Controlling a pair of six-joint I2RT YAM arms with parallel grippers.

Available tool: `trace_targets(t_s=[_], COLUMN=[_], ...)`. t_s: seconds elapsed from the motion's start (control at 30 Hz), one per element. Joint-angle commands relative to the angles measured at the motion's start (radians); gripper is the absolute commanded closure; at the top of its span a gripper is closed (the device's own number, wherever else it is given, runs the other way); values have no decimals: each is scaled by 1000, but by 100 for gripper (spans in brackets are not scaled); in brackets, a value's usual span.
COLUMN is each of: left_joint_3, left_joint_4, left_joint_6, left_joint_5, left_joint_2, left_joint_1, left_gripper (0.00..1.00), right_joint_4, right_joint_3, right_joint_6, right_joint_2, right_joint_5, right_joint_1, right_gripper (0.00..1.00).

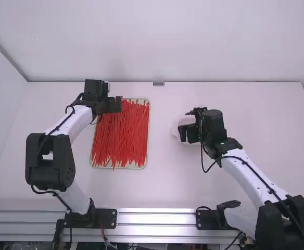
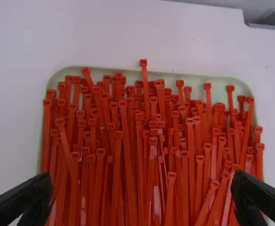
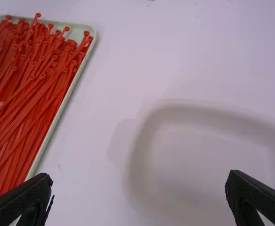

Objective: Fasten the cable tie

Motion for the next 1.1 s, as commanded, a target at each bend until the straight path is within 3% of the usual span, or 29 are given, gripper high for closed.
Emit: trace_targets(t_s=[0.0,0.37,1.07], left_joint_3=[24,24,23], left_joint_4=[2,33,280], left_joint_6=[-12,-13,-9], left_joint_5=[-29,-29,-29], left_joint_2=[19,97,240], left_joint_1=[-3,-3,-3], left_gripper=[1,1,3], right_joint_4=[6,7,-6], right_joint_3=[31,31,31], right_joint_6=[4,3,3], right_joint_2=[2,2,2], right_joint_5=[18,14,14], right_joint_1=[6,6,6], right_gripper=[1,1,1])
